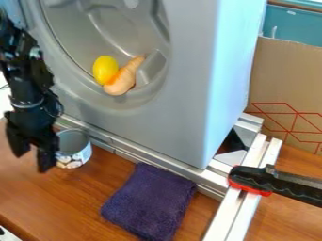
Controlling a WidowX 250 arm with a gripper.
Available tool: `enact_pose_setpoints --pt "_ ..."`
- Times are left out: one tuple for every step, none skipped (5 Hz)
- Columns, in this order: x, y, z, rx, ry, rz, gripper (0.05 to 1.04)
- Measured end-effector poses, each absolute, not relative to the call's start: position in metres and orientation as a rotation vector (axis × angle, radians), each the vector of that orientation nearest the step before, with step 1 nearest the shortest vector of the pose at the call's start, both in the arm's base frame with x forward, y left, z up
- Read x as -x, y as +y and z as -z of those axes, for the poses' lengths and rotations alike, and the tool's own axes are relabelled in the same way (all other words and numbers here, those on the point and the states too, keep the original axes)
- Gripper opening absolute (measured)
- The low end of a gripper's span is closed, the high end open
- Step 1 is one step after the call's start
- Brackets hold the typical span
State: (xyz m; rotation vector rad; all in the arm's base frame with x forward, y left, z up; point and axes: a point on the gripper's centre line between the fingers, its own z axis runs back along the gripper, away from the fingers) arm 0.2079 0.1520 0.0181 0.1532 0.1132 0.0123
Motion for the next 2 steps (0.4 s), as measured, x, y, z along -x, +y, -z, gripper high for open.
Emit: enact_pose_setpoints --pt "-0.182 0.150 -0.037 -0.191 0.193 -0.046 1.000" --pt "-0.156 0.137 -0.046 -0.161 0.262 -0.043 1.000"
